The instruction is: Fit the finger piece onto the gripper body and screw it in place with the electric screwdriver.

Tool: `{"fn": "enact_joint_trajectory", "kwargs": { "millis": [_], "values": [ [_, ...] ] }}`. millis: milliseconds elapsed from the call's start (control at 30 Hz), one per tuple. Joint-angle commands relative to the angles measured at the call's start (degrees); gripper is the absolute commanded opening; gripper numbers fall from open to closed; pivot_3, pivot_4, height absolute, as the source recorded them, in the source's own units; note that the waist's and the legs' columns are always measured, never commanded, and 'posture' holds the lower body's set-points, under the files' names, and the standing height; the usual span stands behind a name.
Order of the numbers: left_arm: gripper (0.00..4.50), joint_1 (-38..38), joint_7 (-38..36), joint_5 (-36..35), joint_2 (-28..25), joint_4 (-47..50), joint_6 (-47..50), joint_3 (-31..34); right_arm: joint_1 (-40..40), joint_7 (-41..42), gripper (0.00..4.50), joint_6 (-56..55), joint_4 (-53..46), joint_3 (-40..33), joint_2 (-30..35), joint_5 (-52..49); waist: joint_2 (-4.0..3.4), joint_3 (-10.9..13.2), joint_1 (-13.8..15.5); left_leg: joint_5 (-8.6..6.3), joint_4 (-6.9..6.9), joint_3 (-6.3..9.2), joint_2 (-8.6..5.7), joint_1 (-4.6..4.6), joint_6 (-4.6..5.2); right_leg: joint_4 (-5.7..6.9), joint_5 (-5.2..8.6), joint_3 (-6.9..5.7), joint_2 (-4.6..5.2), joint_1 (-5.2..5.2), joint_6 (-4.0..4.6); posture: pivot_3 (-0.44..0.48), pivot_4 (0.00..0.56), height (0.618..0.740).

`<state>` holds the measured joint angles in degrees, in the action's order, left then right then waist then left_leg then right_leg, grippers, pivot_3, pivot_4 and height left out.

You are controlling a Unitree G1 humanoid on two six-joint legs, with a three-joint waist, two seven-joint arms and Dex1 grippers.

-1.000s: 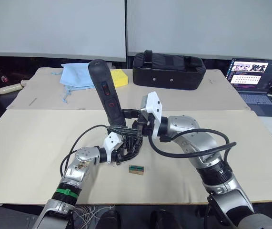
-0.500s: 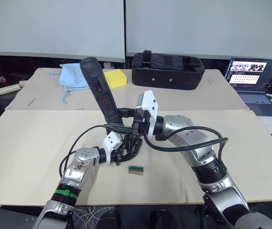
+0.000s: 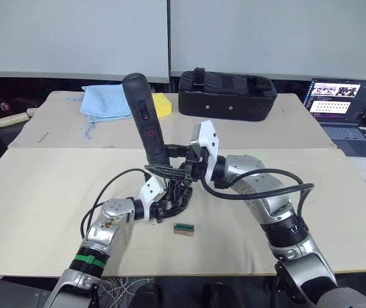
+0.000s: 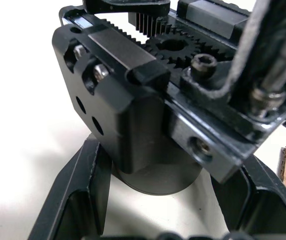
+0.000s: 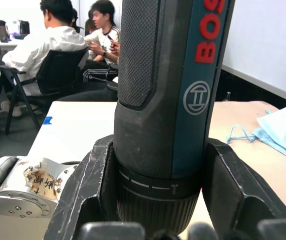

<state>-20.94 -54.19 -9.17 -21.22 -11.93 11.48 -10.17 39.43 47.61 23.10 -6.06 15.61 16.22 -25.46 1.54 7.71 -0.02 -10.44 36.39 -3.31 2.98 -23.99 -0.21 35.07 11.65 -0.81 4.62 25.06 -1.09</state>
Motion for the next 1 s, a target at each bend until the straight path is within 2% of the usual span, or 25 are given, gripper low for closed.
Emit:
{"fn": "enact_joint_trajectory", "kwargs": {
  "millis": [33,333,600,1000],
  "values": [
    [2.28,1.47,-1.54,-0.37,-0.77,0.91,1.17,-1.14,-3.81,-1.9,1.93,4.7,7.29,0.76,4.31,5.64,0.0,0.0,-0.01,0.0,-0.05,0.0,0.0,0.08,0.0,-0.03,0.0,0.0,0.01,-0.01,0.0,0.0,0.15,0.74],
    [2.28,1.25,-1.55,-0.29,-0.8,0.68,1.04,-1.13,-4.43,-3.23,1.93,7.24,7.77,0.69,5.27,5.48,-0.03,-0.03,0.03,-0.01,-0.17,0.0,-0.01,0.21,-0.02,-0.05,0.0,0.0,0.02,-0.06,0.0,0.0,0.15,0.74],
    [2.28,1.74,-1.21,-0.4,-0.6,1.22,1.22,-1.17,-7.06,-2.76,1.93,5.66,5.02,3.44,4.93,6.61,-0.09,-0.28,0.04,-0.02,-0.28,0.01,-0.01,0.27,-0.04,-0.09,0.01,0.01,0.04,-0.07,0.0,0.0,0.15,0.74],
    [2.28,3.01,-0.94,-0.81,-1.21,3.18,2.66,-1.09,-10.0,-4.34,1.93,6.64,2.71,5.59,5.09,7.37,-0.35,-0.81,-0.33,-0.16,-0.56,0.08,-0.01,0.85,-0.2,-0.2,0.24,0.06,0.06,-0.48,-0.06,0.0,0.15,0.74]
  ]
}}
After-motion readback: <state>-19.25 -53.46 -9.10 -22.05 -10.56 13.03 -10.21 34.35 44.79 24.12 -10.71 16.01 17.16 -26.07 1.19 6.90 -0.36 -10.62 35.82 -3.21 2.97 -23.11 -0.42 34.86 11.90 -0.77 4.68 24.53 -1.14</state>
